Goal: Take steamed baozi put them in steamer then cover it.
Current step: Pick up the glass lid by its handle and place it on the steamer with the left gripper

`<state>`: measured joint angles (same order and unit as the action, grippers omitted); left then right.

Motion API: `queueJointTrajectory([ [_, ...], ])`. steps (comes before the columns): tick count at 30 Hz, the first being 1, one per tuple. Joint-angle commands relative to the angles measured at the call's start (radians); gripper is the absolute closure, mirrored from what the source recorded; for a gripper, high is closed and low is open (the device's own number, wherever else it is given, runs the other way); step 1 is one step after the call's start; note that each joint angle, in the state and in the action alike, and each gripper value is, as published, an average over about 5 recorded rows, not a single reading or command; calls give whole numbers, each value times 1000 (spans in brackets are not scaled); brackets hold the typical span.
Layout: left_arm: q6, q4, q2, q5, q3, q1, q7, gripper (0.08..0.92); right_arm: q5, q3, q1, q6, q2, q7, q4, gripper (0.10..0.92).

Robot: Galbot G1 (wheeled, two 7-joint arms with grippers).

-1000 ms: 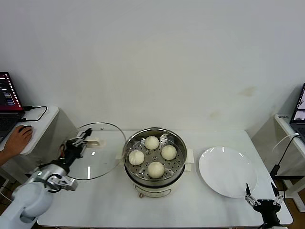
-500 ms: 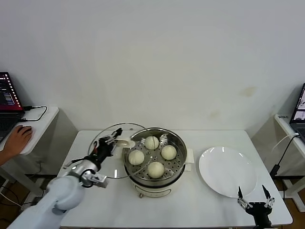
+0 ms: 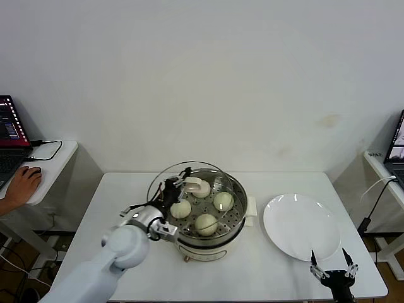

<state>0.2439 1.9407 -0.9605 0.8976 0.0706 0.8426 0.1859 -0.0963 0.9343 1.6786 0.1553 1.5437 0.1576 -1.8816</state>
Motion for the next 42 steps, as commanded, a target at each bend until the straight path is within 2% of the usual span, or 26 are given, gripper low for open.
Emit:
queueJointTrajectory([
  [1,27,-78,-110,71,123,-83,18,845,-8,-2,-1,1,2,1,11,203],
  [12,10,-111,-125,102,127,-73,13,845,-13,-2,-8,3,-1,3,25,203],
  [42,-13,-120,-107,112,84,-34,-1,845,-31,-12,-6,4,-2,11,29,203],
])
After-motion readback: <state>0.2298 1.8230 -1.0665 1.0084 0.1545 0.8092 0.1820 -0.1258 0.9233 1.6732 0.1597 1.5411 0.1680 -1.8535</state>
